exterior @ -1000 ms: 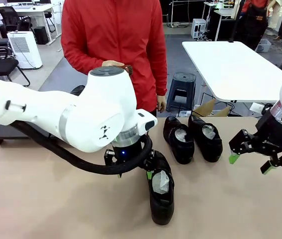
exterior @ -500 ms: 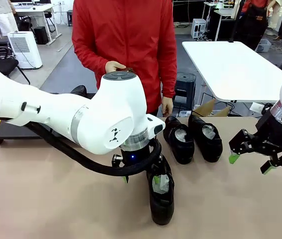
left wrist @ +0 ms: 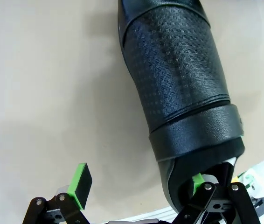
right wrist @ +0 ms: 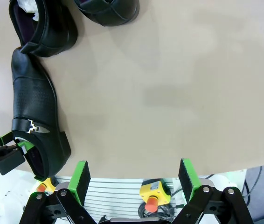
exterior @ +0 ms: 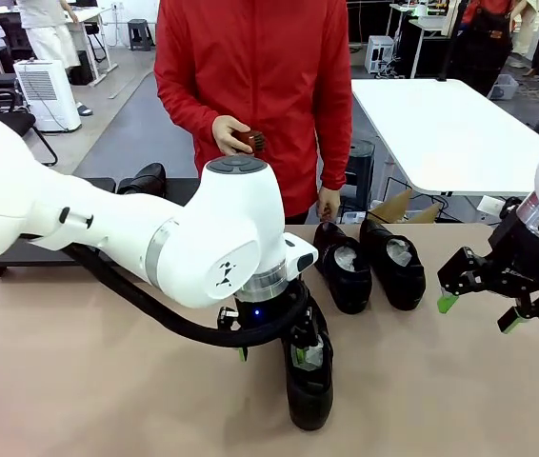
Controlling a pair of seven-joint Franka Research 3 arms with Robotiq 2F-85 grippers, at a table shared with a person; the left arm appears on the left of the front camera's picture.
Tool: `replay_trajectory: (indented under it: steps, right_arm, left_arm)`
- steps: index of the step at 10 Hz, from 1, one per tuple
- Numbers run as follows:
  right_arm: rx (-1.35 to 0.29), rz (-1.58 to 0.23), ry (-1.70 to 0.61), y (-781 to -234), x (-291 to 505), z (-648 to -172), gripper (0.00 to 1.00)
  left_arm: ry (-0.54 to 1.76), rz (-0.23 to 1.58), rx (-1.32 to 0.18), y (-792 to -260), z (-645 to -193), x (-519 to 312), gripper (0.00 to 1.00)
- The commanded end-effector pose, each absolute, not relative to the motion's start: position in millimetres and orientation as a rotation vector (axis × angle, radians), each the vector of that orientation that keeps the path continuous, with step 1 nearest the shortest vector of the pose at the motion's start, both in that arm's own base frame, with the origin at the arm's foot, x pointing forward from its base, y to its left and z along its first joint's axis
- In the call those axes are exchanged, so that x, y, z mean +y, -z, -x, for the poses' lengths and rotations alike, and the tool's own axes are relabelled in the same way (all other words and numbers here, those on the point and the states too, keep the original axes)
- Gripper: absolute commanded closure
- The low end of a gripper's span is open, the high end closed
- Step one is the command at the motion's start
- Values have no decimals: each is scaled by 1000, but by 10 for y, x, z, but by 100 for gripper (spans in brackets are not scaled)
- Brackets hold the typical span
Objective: Organize the shoes by placing them on the stand.
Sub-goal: Place the Shoe from the middle of the table onto the Shoes Stand.
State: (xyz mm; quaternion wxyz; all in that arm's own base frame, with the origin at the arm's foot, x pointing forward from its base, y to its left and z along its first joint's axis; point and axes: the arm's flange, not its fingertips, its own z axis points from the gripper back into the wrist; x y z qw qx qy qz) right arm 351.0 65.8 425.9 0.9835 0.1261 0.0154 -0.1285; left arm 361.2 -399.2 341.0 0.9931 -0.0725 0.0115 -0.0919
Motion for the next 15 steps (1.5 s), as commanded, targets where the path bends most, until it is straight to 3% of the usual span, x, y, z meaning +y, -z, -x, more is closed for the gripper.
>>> replay_trajectory:
  steps: [1,2,7,8,15]
  right_arm:
    - [26,-255,241,-4269,655,-3505,0]
    - [26,-255,241,-4269,655,-3505,0]
    - [26,-255,241,-4269,655,-3505,0]
    - [26,-255,241,-4269,655,-3505,0]
    - [26,-255,241,-4269,655,-3505,0]
  left_arm:
    - [177,123,3,-3318,-3633,-4070,0]
    - [194,110,2,-3302,-3622,-4089,6]
    - [218,88,-5,-3345,-3563,-4108,88]
    - [231,85,-18,-3363,-3546,-4130,100]
    - [262,62,9,-3565,-3491,-4074,100]
